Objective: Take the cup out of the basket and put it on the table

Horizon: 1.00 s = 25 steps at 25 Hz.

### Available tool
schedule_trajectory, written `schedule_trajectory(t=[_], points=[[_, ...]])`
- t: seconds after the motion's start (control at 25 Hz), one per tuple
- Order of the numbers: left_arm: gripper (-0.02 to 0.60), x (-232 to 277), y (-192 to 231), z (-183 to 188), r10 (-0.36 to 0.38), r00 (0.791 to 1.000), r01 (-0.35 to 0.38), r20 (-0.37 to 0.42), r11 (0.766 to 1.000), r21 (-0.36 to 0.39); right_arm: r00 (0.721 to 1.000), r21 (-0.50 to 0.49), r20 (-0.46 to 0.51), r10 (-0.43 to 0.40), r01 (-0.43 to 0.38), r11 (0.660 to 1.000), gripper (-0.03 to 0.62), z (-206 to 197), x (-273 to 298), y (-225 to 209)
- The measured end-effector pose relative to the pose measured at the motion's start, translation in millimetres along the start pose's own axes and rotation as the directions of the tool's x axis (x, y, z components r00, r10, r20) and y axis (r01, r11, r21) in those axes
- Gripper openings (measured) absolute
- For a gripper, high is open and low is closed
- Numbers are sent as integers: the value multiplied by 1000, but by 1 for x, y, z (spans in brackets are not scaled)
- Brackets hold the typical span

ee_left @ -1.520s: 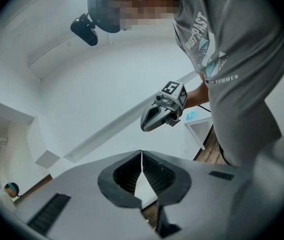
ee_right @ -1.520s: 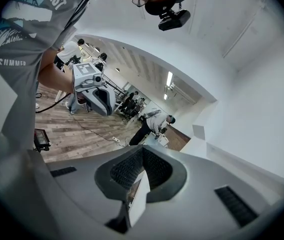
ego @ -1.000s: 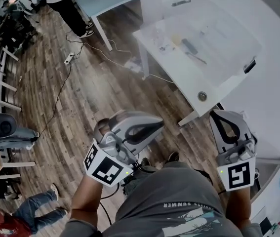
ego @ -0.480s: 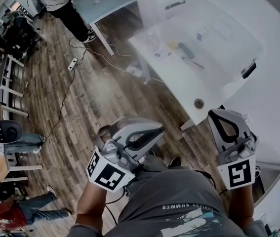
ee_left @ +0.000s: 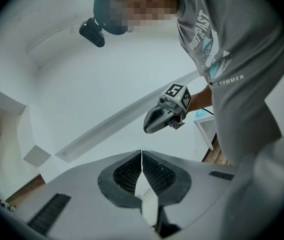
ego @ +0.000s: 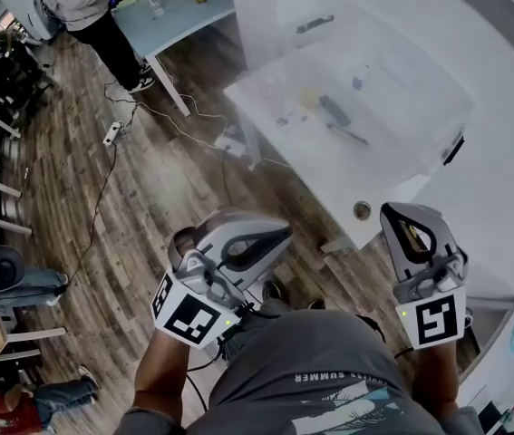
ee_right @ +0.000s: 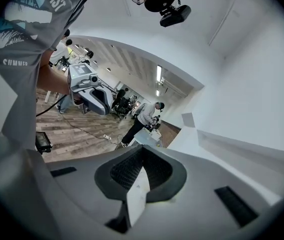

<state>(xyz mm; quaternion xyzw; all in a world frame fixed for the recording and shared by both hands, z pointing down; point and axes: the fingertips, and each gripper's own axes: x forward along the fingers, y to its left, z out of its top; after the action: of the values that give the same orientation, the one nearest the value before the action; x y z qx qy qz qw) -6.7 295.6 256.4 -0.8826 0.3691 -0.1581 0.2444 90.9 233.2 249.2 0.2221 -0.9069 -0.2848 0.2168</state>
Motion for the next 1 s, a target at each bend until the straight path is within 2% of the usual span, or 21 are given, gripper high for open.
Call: schedule_trajectory(t=[0.2,0.44,0.72,1.0], points=[[15,-13,21,-19,-24,999,25,41,999,-37,1000,-4,-12,-15,15,1000,11,15,24,8],[15,-5,28,-36,-36,998,39,42,997,-67,999,-7,-48,-2,2,1000,11,2,36,-1],[15,37,40,-45,-33,999,33,0,997,-63,1000,36,-20,17,-17,999,12,-30,59,-33],[15,100,52,-31,7,1000,-8,-27,999,-40,998,26,39,39,-40,999,12,-65,59,-86]])
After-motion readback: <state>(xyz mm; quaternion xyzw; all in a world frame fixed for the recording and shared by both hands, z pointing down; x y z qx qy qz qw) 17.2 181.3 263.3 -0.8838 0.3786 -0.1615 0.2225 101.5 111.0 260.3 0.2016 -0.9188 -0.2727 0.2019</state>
